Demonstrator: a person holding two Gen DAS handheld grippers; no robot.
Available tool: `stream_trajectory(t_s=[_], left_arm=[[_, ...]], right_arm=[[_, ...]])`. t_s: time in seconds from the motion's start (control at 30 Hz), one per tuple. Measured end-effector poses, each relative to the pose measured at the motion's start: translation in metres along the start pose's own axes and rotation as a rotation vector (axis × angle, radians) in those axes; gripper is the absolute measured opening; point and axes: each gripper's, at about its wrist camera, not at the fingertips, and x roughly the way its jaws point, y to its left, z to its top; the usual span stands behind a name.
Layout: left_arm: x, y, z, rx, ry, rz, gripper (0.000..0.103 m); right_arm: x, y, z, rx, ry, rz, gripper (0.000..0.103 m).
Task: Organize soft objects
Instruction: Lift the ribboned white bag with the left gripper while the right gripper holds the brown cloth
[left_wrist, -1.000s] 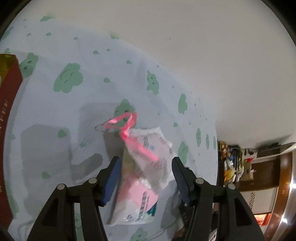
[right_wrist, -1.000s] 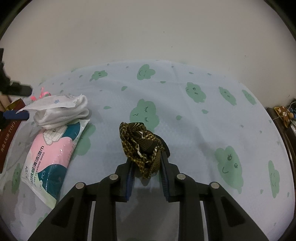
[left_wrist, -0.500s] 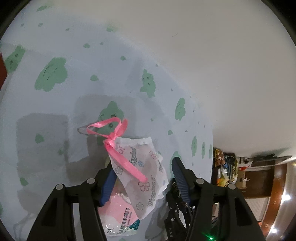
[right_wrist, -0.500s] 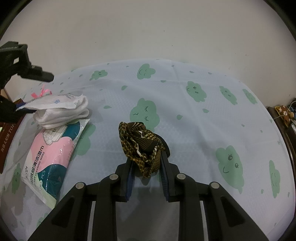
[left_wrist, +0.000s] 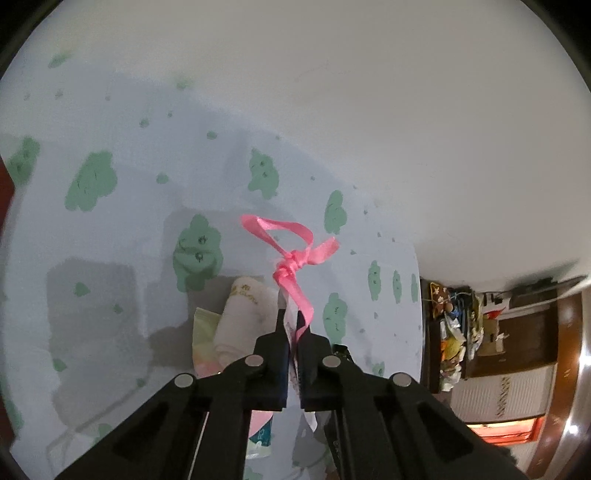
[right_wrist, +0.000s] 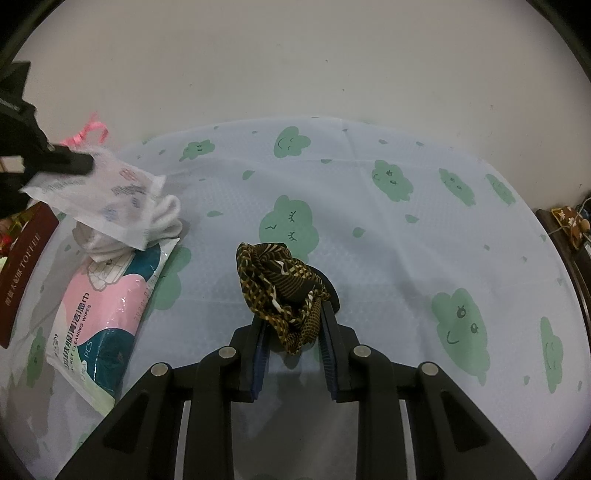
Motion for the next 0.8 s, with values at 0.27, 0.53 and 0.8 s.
stream_trajectory(t_s=[0.27, 0.53, 0.8], left_arm=[[-0.032, -0.021, -0.01, 0.106, -0.029, 0.017, 0.002], [-0.07, -0.025, -0.019, 0.196, -0.111, 0.141, 0.002], [-0.107, -0.011, -0.026, 0.237, -0.175, 0.267, 0.002]], right_arm=[[0.0, 0.0, 0.0, 0.0, 0.0, 0.0, 0.024], [0.001, 0.001, 0.001, -0.006, 0.001, -0.007, 0.025], [0.001, 0.002, 0.0, -0.009, 0.001, -0.008, 0.025]])
